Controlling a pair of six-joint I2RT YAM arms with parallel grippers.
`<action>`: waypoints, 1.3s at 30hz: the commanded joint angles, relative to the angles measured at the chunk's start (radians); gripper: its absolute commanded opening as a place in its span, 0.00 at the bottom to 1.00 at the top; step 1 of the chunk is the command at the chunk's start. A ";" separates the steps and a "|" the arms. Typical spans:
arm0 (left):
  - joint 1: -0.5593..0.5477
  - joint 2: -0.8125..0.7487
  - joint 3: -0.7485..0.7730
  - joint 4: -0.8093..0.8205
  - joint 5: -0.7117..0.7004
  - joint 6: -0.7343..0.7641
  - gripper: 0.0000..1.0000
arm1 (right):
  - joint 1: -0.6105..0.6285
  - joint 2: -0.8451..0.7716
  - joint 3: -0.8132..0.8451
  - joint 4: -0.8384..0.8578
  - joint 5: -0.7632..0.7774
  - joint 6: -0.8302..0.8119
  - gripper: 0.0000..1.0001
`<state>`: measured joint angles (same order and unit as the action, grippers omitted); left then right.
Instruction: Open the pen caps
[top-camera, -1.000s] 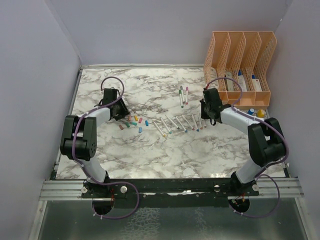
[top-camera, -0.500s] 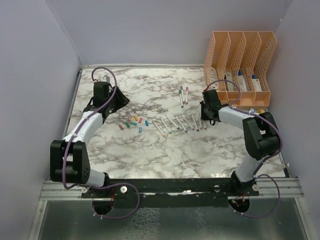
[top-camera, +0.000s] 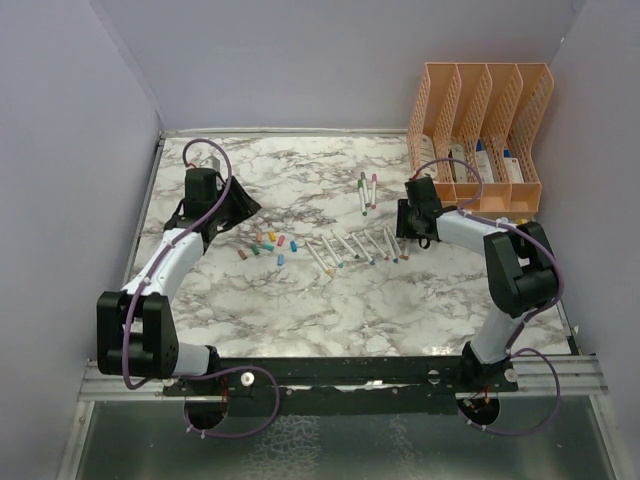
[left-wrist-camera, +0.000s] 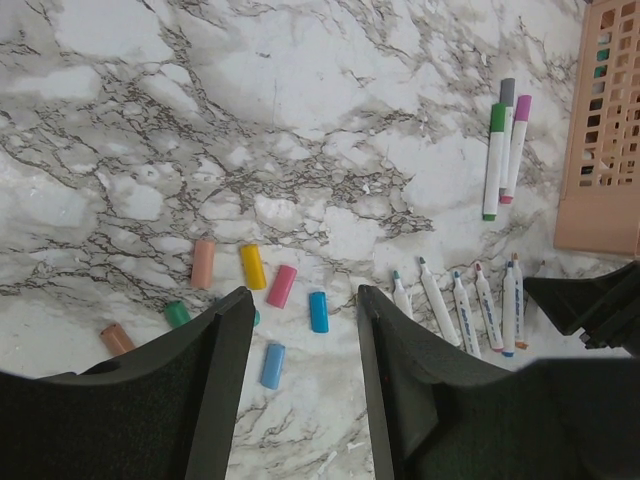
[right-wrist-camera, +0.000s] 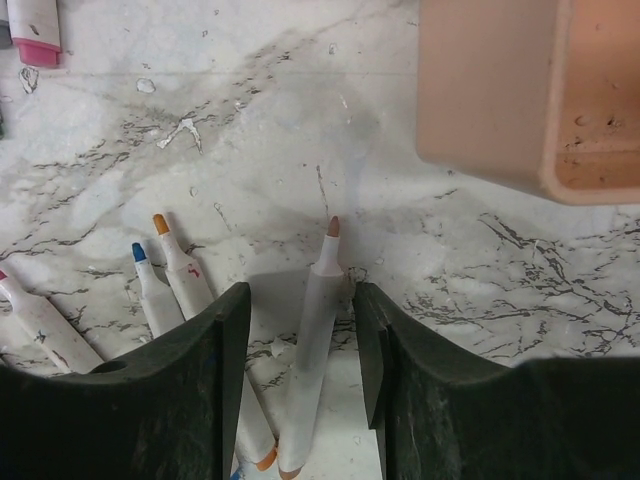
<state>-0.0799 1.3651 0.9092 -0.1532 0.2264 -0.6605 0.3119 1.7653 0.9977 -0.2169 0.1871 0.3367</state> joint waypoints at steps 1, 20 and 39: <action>0.005 -0.044 0.011 -0.008 0.034 -0.007 0.50 | -0.009 -0.036 0.013 -0.018 -0.001 0.002 0.46; 0.008 -0.069 0.014 0.032 0.136 -0.033 0.99 | 0.032 0.199 0.463 -0.088 -0.105 -0.086 0.60; 0.011 -0.098 -0.011 0.020 0.137 -0.035 0.99 | 0.032 0.485 0.760 -0.146 -0.065 -0.046 0.43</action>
<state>-0.0772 1.2976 0.9081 -0.1459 0.3378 -0.6868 0.3405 2.2108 1.7226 -0.3492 0.0998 0.2787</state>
